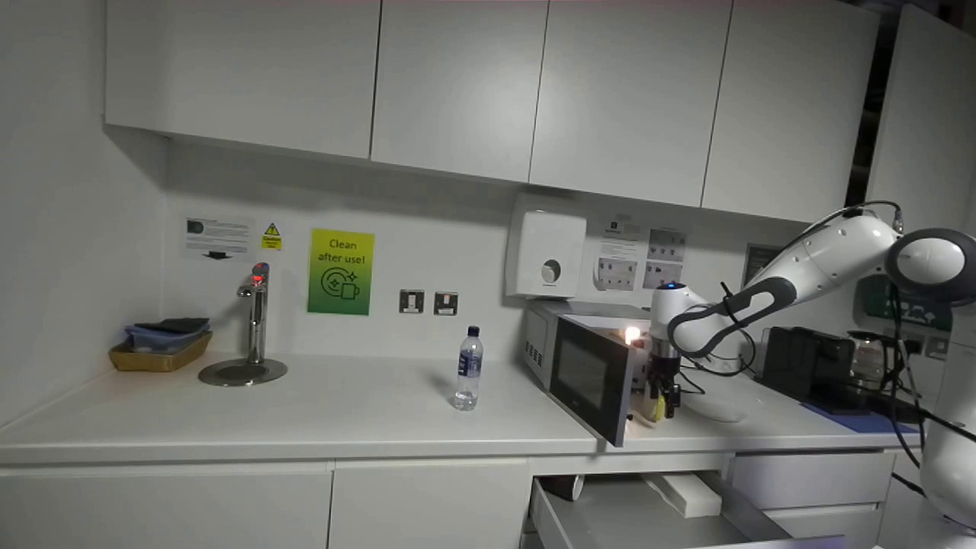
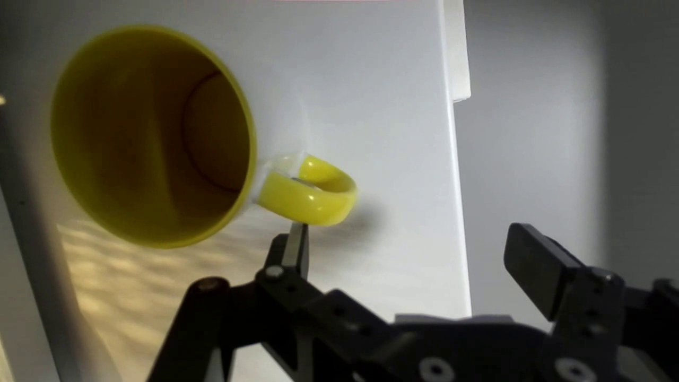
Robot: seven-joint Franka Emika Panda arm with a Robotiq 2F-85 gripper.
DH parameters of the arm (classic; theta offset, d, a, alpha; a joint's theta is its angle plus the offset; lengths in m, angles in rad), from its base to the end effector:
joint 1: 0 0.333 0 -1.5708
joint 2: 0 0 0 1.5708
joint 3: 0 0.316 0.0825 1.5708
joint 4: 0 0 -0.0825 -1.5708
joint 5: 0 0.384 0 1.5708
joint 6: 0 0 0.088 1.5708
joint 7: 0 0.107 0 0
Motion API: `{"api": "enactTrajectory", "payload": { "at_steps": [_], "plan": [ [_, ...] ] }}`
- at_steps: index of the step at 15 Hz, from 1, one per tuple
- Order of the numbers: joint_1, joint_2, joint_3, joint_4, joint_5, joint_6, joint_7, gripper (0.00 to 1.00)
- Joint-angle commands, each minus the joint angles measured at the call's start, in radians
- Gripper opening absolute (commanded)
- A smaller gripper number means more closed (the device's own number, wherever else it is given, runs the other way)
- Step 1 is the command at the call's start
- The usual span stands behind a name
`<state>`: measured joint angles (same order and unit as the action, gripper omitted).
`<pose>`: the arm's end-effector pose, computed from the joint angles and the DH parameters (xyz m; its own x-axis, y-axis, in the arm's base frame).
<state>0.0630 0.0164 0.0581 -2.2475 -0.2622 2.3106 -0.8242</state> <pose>0.5259 0.0588 0.3635 0.4429 0.8877 -0.1259 0.8925 -0.4231 0.1562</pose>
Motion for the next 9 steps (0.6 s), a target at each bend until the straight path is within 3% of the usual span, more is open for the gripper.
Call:
{"api": "enactTrajectory", "payload": {
  "at_steps": [1,9],
  "plan": [
    [-0.01,-0.08,-0.008,-0.071,-0.02,-0.022,-0.007,1.0],
    [-0.021,-0.137,-0.03,-0.131,-0.05,-0.042,0.002,1.0]
  ]
}}
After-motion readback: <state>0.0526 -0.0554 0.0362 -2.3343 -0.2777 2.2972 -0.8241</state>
